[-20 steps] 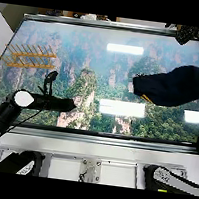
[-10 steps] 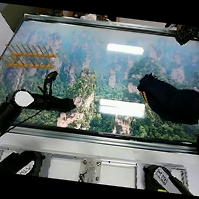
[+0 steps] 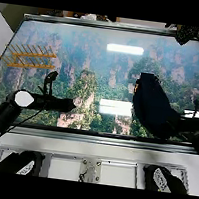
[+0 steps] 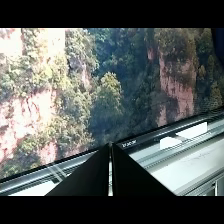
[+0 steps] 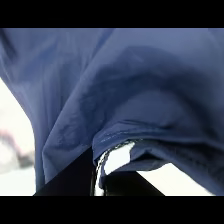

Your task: Fold the clothes and pants, and hang the long-sleeved shirts on hangers.

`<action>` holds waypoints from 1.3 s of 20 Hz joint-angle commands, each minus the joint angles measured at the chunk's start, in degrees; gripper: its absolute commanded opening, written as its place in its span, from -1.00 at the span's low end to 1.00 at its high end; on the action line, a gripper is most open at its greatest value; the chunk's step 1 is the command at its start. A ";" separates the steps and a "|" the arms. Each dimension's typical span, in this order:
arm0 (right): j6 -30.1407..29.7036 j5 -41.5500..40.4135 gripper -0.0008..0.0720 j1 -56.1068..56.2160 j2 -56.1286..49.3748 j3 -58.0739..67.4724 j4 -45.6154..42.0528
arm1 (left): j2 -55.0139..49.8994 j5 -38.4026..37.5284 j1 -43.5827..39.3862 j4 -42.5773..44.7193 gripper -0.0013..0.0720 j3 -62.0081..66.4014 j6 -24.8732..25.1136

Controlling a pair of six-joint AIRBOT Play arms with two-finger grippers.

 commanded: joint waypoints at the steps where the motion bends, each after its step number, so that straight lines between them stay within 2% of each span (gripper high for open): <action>1: 0.37 3.26 -0.95 7.06 1.03 -2.67 0.44 | 0.04 -0.04 -0.02 0.04 -0.90 -0.02 -0.04; 2: 0.28 3.26 -0.85 8.59 1.03 -2.67 0.24 | 0.04 -0.04 -0.02 0.04 -0.90 -0.02 -0.04; 3: 0.28 3.30 -0.17 9.55 1.03 -2.64 0.28 | 0.04 -0.07 -0.02 0.04 -0.90 -0.02 -0.04; 4: 0.28 3.39 0.68 9.88 1.09 -2.62 0.28 | 0.04 -0.07 -0.02 0.02 -0.90 -0.02 -0.04; 5: 0.26 3.98 0.90 9.68 1.29 -2.38 0.13 | 0.04 -0.07 -0.02 0.02 -0.90 -0.02 -0.04; 10: -0.20 9.49 0.90 8.28 6.21 8.79 -13.35 | 0.02 -0.94 -0.02 0.04 -0.90 -0.02 -0.04; 12: -0.17 8.28 0.90 8.63 9.70 13.66 -11.21 | 0.04 -1.05 -0.02 0.02 -0.90 -0.04 -0.07; 13: -0.22 6.58 0.90 9.33 11.54 14.58 -6.93 | 0.04 -0.90 -0.02 0.02 -0.90 -0.04 -0.07; 15: -3.15 4.02 0.89 12.11 14.34 14.49 3.45 | 0.04 -0.96 -0.02 0.00 -0.90 -0.04 -0.07; 16: -4.74 3.58 0.74 14.19 14.86 14.47 7.48 | 0.04 -1.11 -0.02 -0.09 -0.90 -0.02 -0.09; 18: -5.81 3.37 0.08 19.74 15.10 14.45 11.93 | 0.04 -1.05 -0.02 -0.11 -0.90 -0.02 -0.09; 20: -6.21 2.73 -0.30 25.33 15.02 14.45 11.85 | 0.04 -1.05 -0.02 -0.11 -0.90 -0.02 -0.09; 22: -6.21 1.73 -0.96 28.85 15.02 14.45 11.87 | 0.04 -1.05 -0.02 -0.11 -0.90 -0.02 -0.09; 26: -6.19 1.73 -0.96 29.88 15.06 14.45 11.87 | 0.04 -1.03 -0.02 -0.11 -0.90 -0.02 -0.09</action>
